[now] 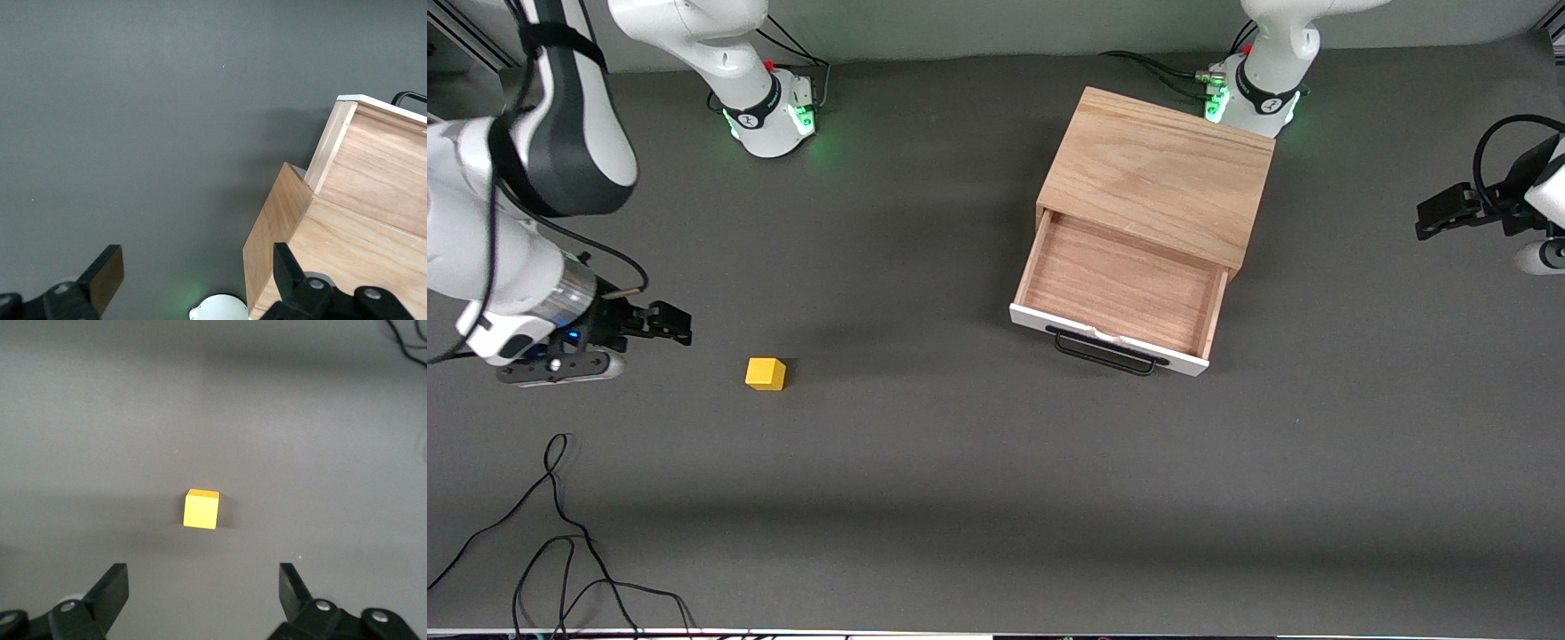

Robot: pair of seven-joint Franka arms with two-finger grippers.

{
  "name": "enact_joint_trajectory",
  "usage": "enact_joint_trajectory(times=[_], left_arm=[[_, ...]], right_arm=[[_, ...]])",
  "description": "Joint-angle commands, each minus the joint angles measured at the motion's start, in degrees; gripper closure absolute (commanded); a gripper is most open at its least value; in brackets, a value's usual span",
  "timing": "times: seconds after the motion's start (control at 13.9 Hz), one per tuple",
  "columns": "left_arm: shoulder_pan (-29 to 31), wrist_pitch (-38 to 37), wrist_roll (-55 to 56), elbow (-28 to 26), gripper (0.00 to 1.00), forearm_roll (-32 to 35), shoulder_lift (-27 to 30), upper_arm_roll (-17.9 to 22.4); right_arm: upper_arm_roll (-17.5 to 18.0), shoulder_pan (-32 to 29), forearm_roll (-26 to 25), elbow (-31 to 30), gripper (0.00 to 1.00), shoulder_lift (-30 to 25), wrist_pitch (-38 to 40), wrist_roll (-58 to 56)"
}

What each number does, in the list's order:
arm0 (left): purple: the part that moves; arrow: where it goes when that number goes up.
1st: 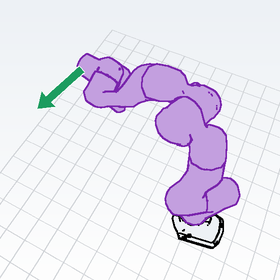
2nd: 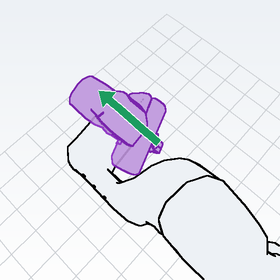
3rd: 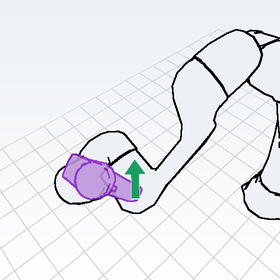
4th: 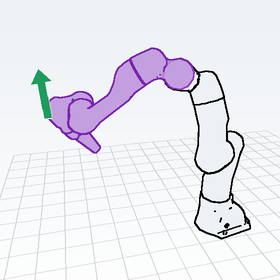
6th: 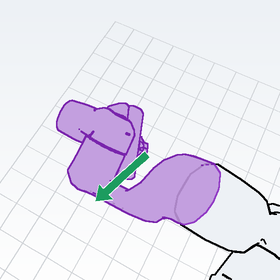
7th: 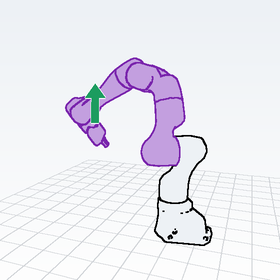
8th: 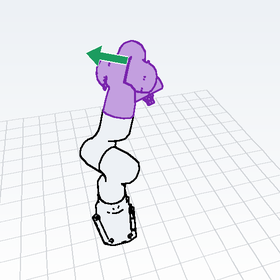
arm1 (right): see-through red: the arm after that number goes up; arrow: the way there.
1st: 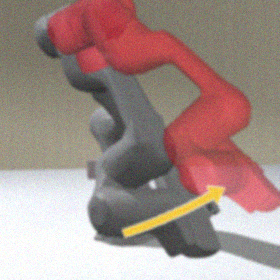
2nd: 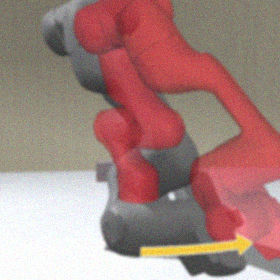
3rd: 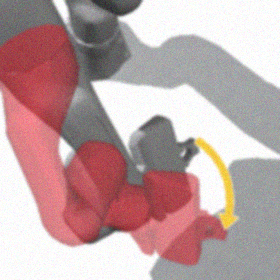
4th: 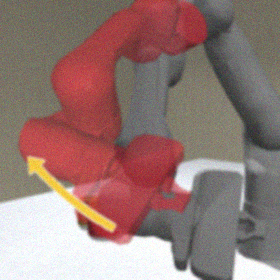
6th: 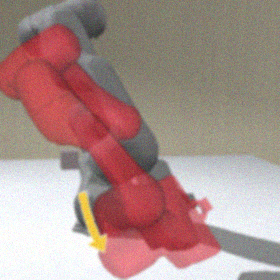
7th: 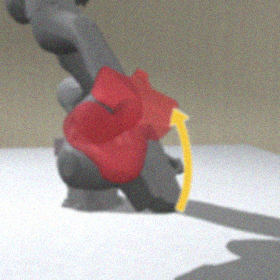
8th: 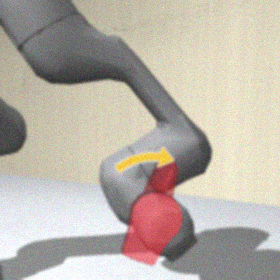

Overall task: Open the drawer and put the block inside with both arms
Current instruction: 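Reach the right gripper down over the yellow cube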

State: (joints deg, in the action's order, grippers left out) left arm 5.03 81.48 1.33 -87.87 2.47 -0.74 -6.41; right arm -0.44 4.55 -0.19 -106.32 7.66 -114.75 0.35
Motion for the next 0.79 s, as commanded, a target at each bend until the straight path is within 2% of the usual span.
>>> enact_joint_trajectory(times=[0.0,0.22,0.36,0.5,0.58,0.72], left_arm=[[-1.61,0.17,-1.16,-0.29,0.00,-0.71,1.18,1.31],[-1.78,0.96,-1.16,-0.55,0.00,-0.71,0.83,1.14],[-2.13,1.22,-1.16,-0.64,0.00,-0.71,0.74,1.05],[-5.01,1.22,-1.24,-0.64,0.00,-0.71,0.66,2.18],[-6.43,1.22,-1.24,-0.64,0.00,-0.71,0.66,4.02],[-6.97,1.14,-1.24,-0.64,0.00,-0.71,0.74,4.65]], right_arm=[[-0.09,0.55,0.11,-9.40,0.00,-0.98,-8.97,0.53],[-0.26,3.01,0.10,-18.99,0.00,1.38,-24.25,1.14],[-0.35,2.92,0.28,-19.98,0.00,5.24,-30.16,1.23],[-0.61,2.66,0.28,-19.98,0.00,8.94,-34.30,1.40],[-0.61,2.66,0.28,-19.98,0.00,10.00,-34.84,1.49],[-0.61,2.48,1.07,-19.80,0.00,12.46,-36.85,3.06]])
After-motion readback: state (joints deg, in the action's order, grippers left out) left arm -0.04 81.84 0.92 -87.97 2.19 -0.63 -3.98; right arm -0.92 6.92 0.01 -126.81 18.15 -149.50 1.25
